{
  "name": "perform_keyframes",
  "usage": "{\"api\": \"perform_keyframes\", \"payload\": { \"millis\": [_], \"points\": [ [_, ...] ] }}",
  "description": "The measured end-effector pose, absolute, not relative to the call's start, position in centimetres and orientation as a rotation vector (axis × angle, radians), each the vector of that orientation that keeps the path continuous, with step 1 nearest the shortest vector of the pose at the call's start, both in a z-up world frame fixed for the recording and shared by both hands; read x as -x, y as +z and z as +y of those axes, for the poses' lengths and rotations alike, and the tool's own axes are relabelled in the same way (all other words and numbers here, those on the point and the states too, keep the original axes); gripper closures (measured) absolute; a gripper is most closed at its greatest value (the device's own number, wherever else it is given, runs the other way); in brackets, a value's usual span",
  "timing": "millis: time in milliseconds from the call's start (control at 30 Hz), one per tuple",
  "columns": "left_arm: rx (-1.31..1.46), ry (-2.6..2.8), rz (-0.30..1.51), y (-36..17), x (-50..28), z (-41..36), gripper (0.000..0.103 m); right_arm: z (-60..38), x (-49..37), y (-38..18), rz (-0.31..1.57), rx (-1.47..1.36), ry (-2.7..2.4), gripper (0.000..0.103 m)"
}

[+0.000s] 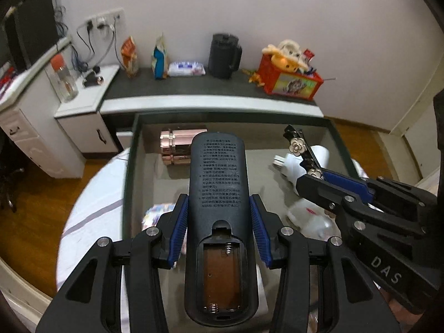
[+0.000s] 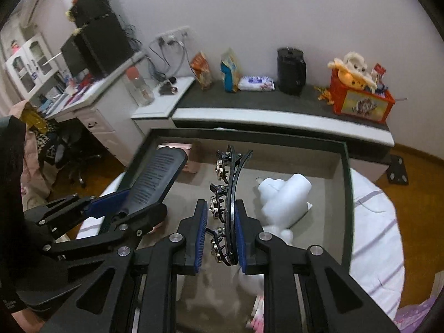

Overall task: Organize rigid objects
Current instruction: 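Carry the remote and hair clip into the tray and open both tools, then withdraw both tools from the tray back toward the remaining items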

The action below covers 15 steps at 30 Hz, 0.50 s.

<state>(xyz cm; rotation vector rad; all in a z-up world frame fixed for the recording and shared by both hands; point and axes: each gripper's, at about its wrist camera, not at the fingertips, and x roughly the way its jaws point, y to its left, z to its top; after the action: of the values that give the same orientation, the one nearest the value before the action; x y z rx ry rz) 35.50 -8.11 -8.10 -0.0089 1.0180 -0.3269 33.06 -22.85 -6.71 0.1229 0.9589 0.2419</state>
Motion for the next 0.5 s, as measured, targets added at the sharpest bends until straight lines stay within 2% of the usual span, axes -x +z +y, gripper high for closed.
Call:
{"api": "perform_keyframes", "payload": {
  "millis": [233, 300, 367, 433, 500],
  "points": [
    [-0.015, -0.297, 1.047, -9.8, -37.3, -8.8, 0.056, -23.8, -35.0, -9.1, 1.010, -0.170, 0.245, 0.083],
    [-0.034, -0.250, 1.030, -9.4, -36.9, -8.5, 0.042, -23.8, -35.1, -9.2, 1.017, -0.183, 0.260, 0.082],
    [-0.026, -0.220, 1.011, -8.8, -36.5, -7.8, 0.037, -24.1, -35.0, -9.0, 1.007, -0.194, 0.247, 0.068],
    [-0.010, -0.201, 0.990, -7.9, -35.8, -6.7, 0.024, -24.7, -34.5, -8.5, 0.984, -0.221, 0.242, 0.038],
    [-0.012, -0.185, 0.950, -6.8, -34.7, -5.8, 0.010, -25.3, -33.6, -7.9, 0.961, -0.250, 0.242, 0.022]
  ]
}}
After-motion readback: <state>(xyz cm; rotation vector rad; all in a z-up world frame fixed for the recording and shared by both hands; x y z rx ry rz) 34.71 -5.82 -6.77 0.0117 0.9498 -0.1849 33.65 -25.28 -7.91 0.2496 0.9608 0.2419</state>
